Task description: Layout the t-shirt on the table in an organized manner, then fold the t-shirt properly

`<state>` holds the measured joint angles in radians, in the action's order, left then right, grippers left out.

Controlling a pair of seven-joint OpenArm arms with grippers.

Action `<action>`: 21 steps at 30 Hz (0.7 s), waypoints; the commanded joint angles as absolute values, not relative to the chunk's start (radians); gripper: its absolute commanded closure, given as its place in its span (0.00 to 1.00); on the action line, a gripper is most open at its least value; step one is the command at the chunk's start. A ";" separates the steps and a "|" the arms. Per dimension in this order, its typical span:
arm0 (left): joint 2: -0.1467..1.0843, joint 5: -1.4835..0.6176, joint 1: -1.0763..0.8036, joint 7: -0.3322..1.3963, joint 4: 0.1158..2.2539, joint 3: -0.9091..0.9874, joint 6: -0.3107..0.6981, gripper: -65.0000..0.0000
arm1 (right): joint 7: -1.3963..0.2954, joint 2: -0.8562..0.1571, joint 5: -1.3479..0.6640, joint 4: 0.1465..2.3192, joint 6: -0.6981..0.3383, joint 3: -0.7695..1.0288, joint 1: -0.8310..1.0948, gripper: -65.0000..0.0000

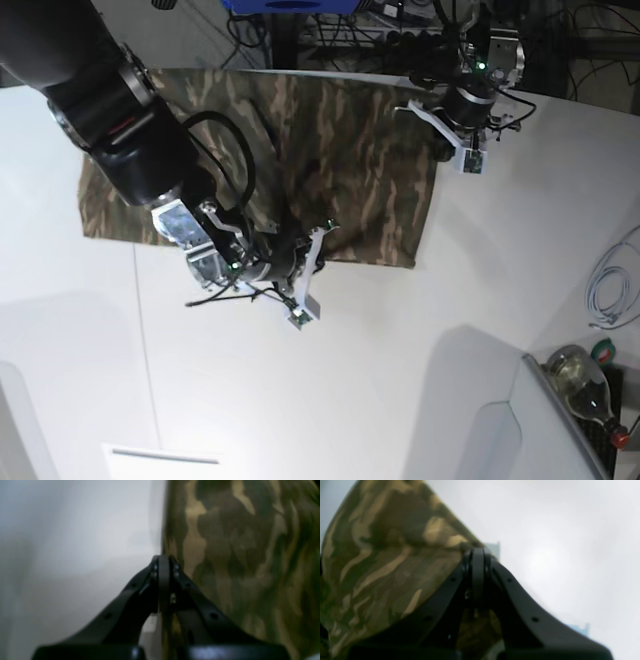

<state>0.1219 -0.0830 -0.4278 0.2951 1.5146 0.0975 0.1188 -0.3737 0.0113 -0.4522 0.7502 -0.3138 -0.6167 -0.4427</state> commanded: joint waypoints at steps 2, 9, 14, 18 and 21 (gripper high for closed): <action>0.130 -0.085 -0.417 0.285 1.638 0.102 0.117 1.00 | -0.381 -0.019 -0.470 0.926 -0.323 -0.610 -0.417 1.00; 0.128 -0.084 -0.171 0.510 1.610 0.137 0.117 1.00 | -0.599 -0.097 -0.464 1.328 -0.272 -0.610 -0.257 1.00; 0.127 -0.084 -0.001 0.515 1.412 0.070 0.117 1.00 | -0.601 -0.097 -0.464 1.303 -0.271 -0.610 -0.228 1.00; 0.122 -0.084 0.071 0.510 1.287 0.025 0.117 1.00 | -0.601 -0.097 -0.464 1.268 -0.271 -0.542 -0.226 1.00; 0.120 -0.085 0.127 0.507 1.168 0.018 0.117 1.00 | -0.601 -0.097 -0.463 1.237 -0.271 -0.492 -0.229 1.00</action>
